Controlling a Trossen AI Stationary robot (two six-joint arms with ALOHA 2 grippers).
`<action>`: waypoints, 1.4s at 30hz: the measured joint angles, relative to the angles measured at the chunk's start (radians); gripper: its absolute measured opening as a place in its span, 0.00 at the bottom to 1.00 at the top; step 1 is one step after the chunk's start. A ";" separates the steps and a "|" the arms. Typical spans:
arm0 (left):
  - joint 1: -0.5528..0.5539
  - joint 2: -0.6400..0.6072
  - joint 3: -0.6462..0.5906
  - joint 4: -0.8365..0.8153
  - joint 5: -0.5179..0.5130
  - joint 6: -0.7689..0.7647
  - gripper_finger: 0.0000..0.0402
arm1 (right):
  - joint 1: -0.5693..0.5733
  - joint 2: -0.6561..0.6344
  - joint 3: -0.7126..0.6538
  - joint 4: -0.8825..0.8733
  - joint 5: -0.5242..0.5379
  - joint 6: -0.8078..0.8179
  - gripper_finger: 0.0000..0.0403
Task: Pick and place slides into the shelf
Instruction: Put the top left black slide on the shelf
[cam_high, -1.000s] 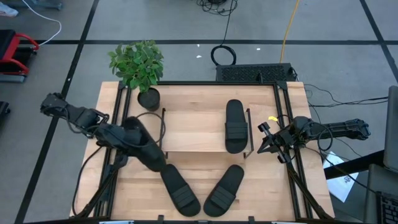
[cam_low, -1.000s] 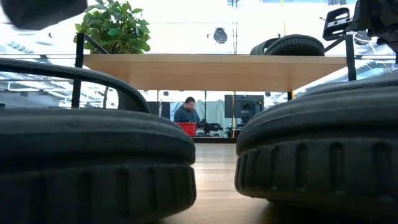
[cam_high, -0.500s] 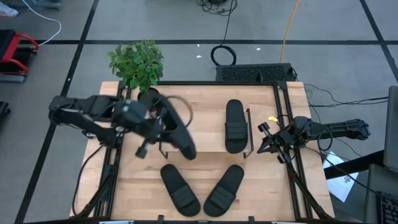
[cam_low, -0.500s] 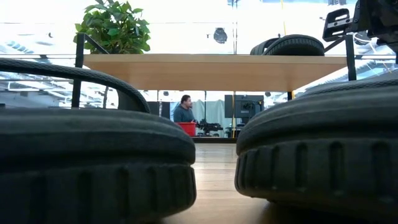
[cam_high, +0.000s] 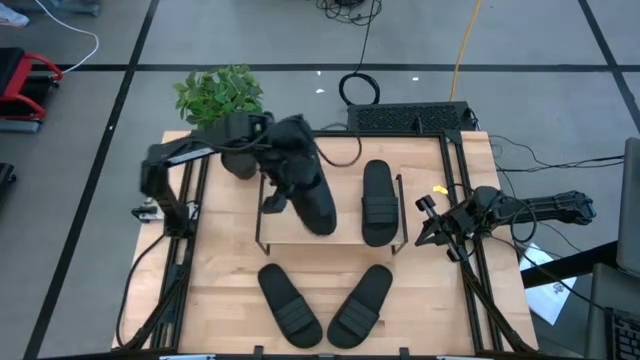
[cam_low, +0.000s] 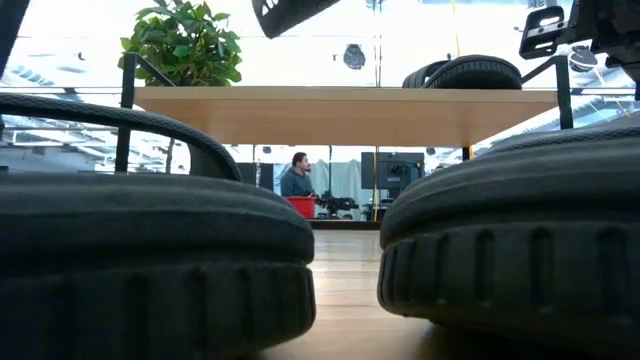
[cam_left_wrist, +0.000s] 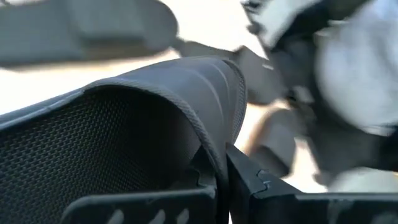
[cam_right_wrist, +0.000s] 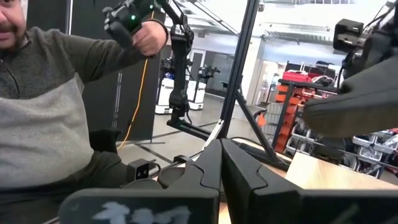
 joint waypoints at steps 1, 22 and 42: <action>0.005 0.024 0.018 -0.035 0.029 -0.005 0.01 | 0.000 0.000 0.000 -0.001 0.000 0.000 0.00; 0.032 0.244 0.045 -0.148 0.147 0.131 0.01 | 0.000 0.000 0.000 -0.004 -0.003 0.017 0.00; 0.029 0.269 0.044 -0.022 -0.111 0.136 0.11 | 0.000 0.003 0.000 -0.021 -0.001 0.029 0.00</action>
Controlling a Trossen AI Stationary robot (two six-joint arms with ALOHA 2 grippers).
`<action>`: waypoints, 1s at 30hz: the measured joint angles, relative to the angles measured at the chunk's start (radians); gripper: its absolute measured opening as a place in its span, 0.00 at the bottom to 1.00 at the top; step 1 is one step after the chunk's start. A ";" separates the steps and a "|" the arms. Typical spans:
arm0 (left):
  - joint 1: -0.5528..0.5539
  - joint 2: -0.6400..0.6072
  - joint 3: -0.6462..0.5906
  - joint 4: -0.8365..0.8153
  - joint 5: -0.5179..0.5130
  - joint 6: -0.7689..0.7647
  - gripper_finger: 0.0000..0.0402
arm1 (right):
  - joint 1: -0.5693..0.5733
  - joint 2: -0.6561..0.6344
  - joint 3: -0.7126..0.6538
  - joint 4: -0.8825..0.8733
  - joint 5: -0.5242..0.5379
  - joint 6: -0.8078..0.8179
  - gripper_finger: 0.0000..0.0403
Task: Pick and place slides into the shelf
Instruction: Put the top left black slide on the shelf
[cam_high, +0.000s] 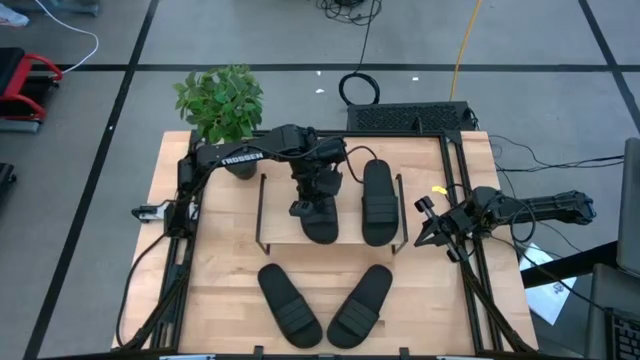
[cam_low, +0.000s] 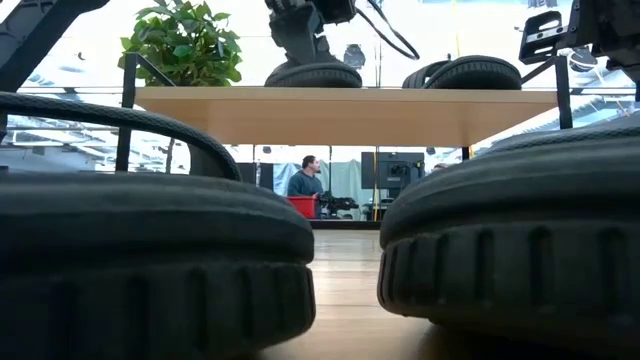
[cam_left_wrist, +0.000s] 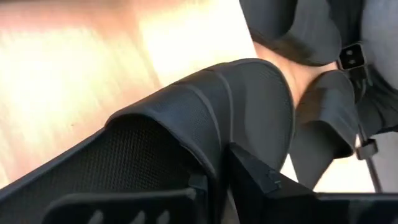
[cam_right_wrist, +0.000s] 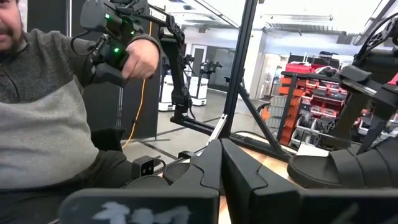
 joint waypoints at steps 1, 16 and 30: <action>-0.003 0.000 0.000 0.002 -0.017 -0.001 0.12 | 0.000 0.000 0.000 0.000 0.000 0.000 0.00; -0.055 -0.002 0.000 0.006 -0.213 -0.114 0.55 | 0.000 0.000 0.000 0.000 0.000 0.000 0.00; -0.101 -0.041 0.000 0.010 -0.399 -0.068 0.75 | 0.000 0.000 0.000 -0.006 0.000 -0.003 0.00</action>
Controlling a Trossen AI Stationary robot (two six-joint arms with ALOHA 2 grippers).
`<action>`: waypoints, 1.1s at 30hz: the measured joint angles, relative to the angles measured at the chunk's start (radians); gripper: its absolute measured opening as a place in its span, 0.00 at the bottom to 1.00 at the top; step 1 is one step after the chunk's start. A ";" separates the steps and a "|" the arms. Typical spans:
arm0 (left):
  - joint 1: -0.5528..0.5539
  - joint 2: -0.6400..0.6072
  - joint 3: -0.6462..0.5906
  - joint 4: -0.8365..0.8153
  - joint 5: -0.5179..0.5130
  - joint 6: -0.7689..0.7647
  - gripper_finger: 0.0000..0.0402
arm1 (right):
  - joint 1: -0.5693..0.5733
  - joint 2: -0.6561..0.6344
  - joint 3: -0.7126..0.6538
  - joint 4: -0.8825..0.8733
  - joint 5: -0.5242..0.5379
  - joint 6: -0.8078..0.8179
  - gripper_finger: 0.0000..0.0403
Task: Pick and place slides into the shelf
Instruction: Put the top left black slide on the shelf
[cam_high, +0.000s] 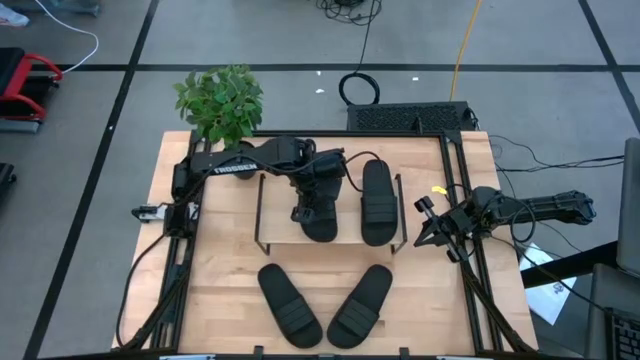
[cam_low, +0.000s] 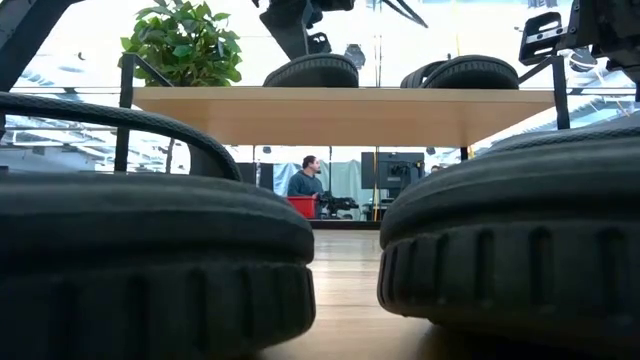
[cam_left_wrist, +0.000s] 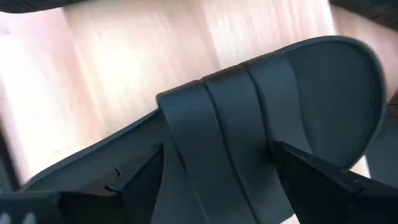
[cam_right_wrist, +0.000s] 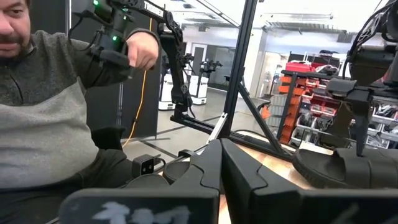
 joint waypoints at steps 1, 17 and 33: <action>-0.002 -0.005 0.000 -0.002 -0.024 0.000 0.75 | 0.000 0.000 0.000 0.000 0.000 -0.001 0.00; -0.076 -0.032 -0.002 0.027 -0.097 -0.026 0.74 | 0.000 0.004 0.000 0.002 0.000 -0.030 0.00; -0.295 -0.184 0.000 0.122 -0.483 -0.222 0.63 | 0.000 0.010 0.000 0.018 0.000 -0.012 0.00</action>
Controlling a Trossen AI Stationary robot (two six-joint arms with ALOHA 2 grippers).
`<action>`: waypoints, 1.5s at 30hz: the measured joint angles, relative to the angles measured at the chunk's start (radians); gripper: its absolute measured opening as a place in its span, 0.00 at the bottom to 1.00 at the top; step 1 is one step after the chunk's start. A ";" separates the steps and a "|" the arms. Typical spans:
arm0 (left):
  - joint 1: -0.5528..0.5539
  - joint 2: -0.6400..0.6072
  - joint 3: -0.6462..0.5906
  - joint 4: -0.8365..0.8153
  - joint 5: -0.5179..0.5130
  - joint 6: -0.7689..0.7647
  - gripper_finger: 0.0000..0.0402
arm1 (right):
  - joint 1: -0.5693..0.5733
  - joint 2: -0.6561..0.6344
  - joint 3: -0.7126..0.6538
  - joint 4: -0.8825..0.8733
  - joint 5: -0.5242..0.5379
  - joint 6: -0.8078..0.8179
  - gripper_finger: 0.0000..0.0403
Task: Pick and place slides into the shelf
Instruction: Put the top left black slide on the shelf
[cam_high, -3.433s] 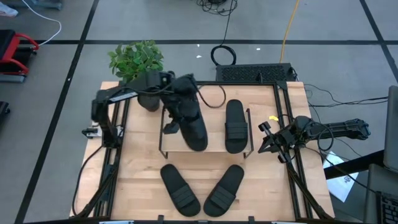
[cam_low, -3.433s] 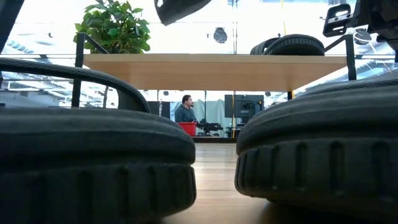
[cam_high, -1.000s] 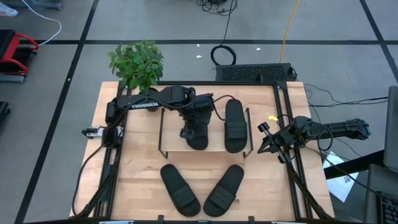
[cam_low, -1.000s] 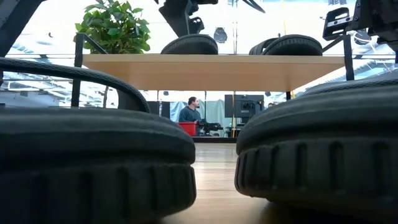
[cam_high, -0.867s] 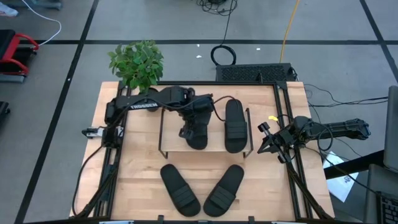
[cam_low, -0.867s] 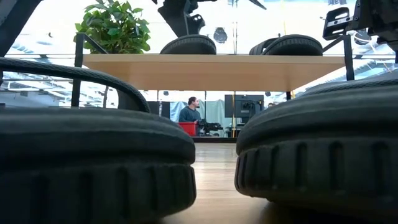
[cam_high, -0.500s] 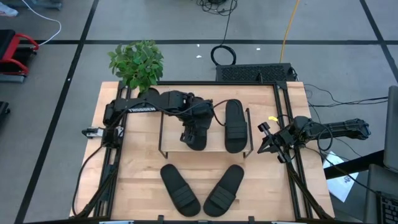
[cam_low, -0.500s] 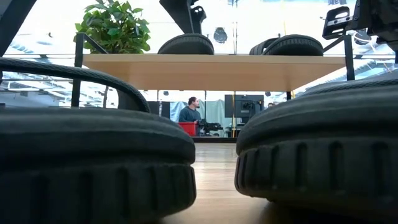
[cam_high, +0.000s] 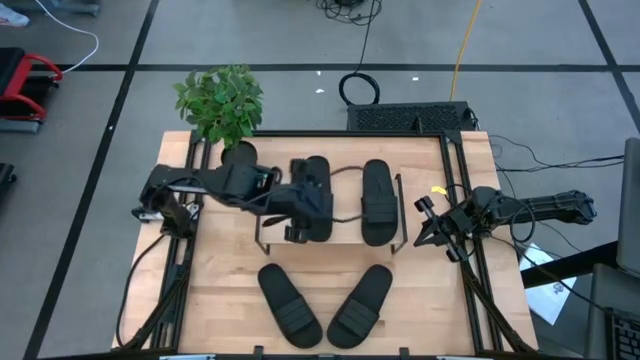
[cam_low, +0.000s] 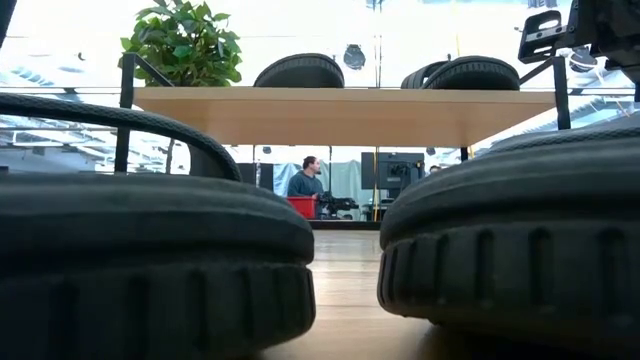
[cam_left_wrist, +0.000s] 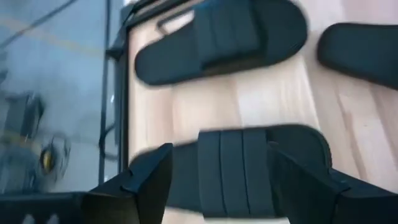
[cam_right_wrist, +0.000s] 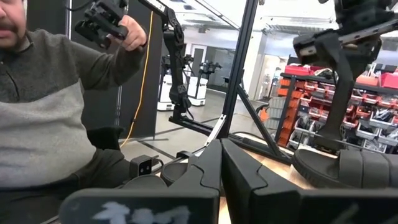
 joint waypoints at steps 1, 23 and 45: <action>-0.018 0.002 0.000 -0.021 -0.024 -0.024 0.63 | 0.000 0.000 0.000 0.000 0.000 -0.001 0.00; -0.188 0.013 -0.362 0.302 -0.448 -0.127 0.05 | 0.002 0.010 0.000 0.021 0.000 -0.011 0.00; -0.186 0.006 -0.362 0.221 -0.333 -0.196 0.72 | 0.002 0.010 0.000 0.021 0.000 -0.011 0.00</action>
